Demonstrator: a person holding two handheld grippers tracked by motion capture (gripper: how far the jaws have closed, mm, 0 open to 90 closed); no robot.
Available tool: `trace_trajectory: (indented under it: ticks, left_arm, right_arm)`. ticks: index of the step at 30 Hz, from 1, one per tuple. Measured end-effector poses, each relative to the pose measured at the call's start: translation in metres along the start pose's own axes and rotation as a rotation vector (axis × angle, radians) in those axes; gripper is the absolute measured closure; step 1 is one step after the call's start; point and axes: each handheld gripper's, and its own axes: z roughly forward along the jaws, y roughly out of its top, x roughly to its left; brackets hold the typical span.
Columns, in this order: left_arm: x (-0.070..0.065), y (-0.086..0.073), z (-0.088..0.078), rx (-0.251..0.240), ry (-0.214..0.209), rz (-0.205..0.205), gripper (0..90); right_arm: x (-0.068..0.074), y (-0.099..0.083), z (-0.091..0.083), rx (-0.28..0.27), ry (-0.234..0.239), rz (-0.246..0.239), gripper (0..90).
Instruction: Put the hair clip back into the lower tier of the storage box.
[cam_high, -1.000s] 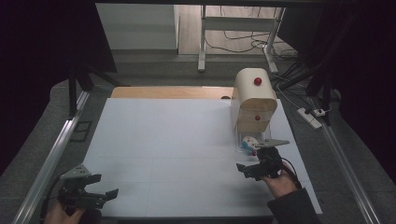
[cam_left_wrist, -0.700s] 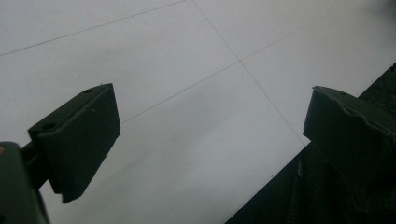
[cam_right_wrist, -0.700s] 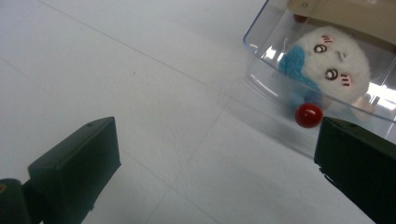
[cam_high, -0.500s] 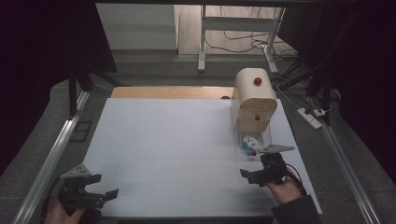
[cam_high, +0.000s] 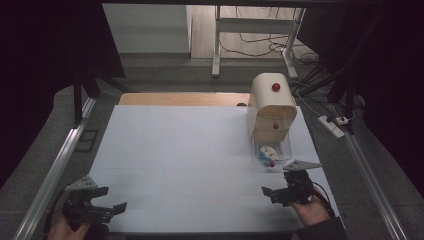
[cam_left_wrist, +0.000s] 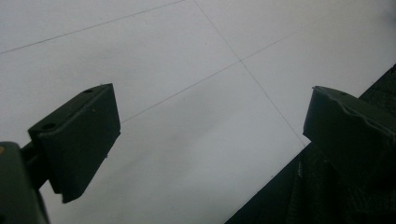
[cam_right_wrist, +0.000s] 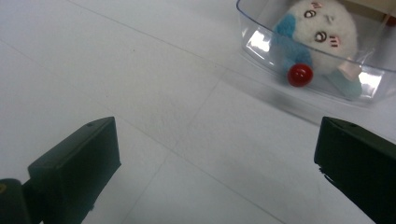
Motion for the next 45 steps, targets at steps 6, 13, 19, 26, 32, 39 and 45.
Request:
trace_trajectory:
  ticks: [6, 13, 19, 26, 32, 39, 45]
  left_arm:
    - [0.000, 0.000, 0.000, -0.001, 0.000, -0.002, 4.0]
    - [0.000, 0.000, 0.000, -0.002, 0.000, -0.004, 3.9]
    - [0.000, 0.000, 0.000, -0.002, -0.001, -0.004, 3.9]
    - [0.001, 0.000, 0.000, -0.001, -0.001, -0.006, 3.9]
    - [0.001, 0.000, 0.000, -0.001, -0.001, -0.007, 3.9]
    - [0.001, 0.000, 0.000, 0.000, -0.001, -0.007, 3.9]
    - [0.001, 0.000, 0.000, 0.004, 0.000, -0.008, 4.0]
  right_arm:
    - [-0.001, -0.008, -0.006, 0.003, -0.007, 0.010, 0.0]
    - [-0.003, -0.017, -0.013, 0.001, -0.016, 0.024, 0.0]
    - [-0.004, -0.024, -0.018, 0.005, -0.021, 0.037, 0.0]
    - [-0.005, -0.030, -0.023, 0.012, -0.026, 0.047, 0.0]
    - [-0.005, -0.034, -0.027, 0.012, -0.028, 0.055, 0.0]
    - [-0.006, -0.037, -0.031, 0.012, -0.036, 0.068, 0.0]
    - [-0.005, -0.040, -0.034, 0.017, -0.048, 0.071, 0.0]
